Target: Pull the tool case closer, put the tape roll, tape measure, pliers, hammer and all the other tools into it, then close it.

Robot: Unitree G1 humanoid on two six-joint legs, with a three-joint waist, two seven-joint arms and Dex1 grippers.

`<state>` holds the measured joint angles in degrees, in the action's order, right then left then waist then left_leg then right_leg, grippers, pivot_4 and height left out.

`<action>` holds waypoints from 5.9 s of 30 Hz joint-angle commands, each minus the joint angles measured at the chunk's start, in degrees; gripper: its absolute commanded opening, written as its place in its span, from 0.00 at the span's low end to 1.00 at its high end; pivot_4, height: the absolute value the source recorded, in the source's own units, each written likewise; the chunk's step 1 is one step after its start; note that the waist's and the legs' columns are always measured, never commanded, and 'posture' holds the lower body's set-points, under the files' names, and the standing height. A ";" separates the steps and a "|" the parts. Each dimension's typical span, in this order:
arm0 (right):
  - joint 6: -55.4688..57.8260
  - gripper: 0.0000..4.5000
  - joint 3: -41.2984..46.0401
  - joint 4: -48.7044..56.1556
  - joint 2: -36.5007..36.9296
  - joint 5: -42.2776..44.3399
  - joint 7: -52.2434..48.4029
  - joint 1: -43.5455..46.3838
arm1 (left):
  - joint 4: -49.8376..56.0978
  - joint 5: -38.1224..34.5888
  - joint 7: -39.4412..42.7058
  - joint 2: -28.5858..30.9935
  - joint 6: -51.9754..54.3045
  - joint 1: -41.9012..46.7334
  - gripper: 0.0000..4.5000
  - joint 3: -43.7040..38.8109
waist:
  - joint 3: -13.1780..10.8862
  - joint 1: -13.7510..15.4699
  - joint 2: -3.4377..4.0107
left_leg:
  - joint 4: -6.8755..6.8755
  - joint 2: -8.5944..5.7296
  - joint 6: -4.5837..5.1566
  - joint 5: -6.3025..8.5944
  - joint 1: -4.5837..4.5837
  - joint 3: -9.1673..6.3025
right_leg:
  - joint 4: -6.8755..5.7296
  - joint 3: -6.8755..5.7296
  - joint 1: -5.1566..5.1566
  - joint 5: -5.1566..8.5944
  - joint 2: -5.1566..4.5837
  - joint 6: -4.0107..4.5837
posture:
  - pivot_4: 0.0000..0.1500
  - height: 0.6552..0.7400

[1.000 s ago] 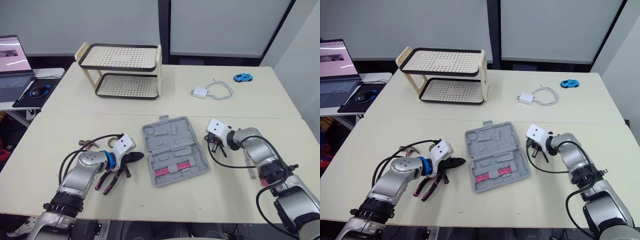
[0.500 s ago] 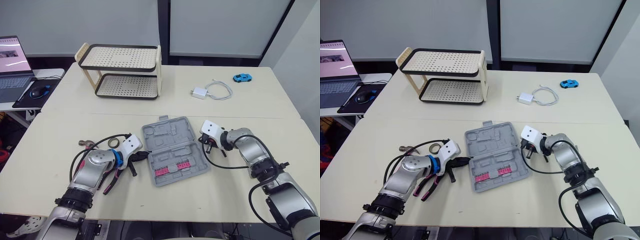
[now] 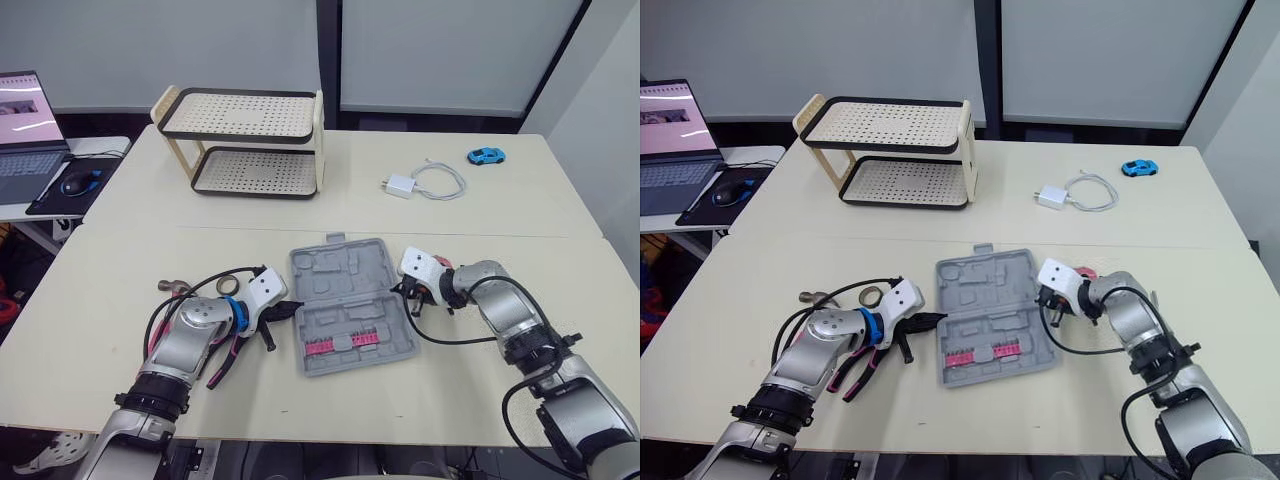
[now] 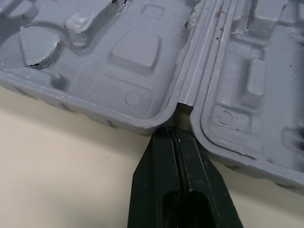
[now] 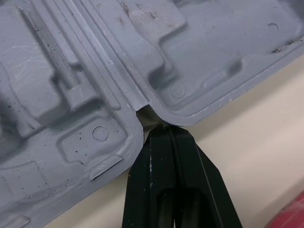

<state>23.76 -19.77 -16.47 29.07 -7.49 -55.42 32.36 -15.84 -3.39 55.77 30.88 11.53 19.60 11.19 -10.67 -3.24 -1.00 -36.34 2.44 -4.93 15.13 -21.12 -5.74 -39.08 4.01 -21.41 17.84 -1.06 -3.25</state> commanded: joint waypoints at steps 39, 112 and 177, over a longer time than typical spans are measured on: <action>32.74 0.00 4.65 47.25 9.06 14.28 8.85 -29.58 | 17.48 -0.84 10.11 7.14 5.05 -9.86 0.00 6.87 | 0.01 0.32 -0.02 | 0.00 -0.02 0.01 0.00 -0.08 -0.12 | 0.06 -0.05 0.00 0.02 0.02 -0.02 | 1.00 0.94; 31.45 0.00 7.41 46.45 17.73 21.35 11.17 -32.47 | 20.34 -4.98 12.75 14.35 7.81 -13.15 0.00 3.03 | 0.02 0.36 -0.04 | 0.01 0.00 0.01 0.01 -0.05 -0.10 | 0.08 -0.03 0.01 0.03 0.03 -0.03 | 1.00 0.94; 12.41 1.00 30.02 55.17 24.53 37.70 -2.65 -32.21 | 0.55 -15.43 14.84 28.22 1.36 -15.89 1.00 -29.67 | -0.01 0.94 -0.36 | 0.27 0.15 -0.02 0.02 0.12 0.15 | 0.09 0.04 0.00 0.13 0.06 0.14 | 1.00 0.94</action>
<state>34.38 11.92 37.03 53.78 29.37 -59.94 -1.08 -14.35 -19.73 69.72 58.11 14.23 2.57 -19.70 -10.68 -2.31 -1.36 -36.07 2.57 -4.95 15.15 -21.00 -5.60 -38.99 4.04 -21.41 17.98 -1.00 -3.11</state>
